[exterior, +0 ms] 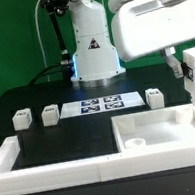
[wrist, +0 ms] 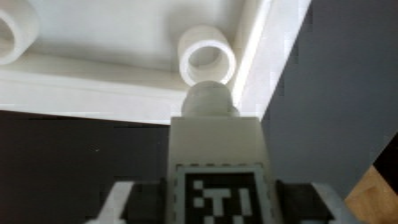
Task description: Assemble square table
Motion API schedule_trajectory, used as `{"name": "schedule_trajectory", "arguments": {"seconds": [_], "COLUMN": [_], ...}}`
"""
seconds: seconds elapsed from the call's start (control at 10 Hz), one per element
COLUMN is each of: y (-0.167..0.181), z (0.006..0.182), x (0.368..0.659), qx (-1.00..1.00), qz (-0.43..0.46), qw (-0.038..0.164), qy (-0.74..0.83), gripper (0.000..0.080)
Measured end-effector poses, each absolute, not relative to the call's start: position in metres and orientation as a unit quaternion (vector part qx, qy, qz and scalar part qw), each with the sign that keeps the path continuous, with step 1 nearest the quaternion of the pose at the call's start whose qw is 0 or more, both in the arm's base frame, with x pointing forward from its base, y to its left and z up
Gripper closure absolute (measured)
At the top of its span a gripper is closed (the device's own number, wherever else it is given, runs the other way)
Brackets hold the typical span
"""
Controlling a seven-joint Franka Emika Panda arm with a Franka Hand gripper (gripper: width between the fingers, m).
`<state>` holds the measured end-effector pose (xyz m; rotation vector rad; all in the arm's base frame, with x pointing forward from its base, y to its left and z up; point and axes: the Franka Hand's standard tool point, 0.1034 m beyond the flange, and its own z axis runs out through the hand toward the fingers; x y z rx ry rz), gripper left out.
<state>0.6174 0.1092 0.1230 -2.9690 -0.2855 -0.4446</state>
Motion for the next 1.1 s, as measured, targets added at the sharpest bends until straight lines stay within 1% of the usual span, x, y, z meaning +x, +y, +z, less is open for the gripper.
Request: {"name": "schedule_trajectory", "arguments": {"seconds": [0.2, 0.8, 1.1], "y": [0.112, 0.114, 0.117], "z": [0.109, 0.083, 0.081], "x": [0.618, 0.617, 0.619], "qx": [-0.983, -0.984, -0.983], "qz": [-0.146, -0.137, -0.145], "qw": [0.063, 0.064, 0.064], "qy": [-0.094, -0.093, -0.094], "gripper": [0.0509, 0.0509, 0.0509]}}
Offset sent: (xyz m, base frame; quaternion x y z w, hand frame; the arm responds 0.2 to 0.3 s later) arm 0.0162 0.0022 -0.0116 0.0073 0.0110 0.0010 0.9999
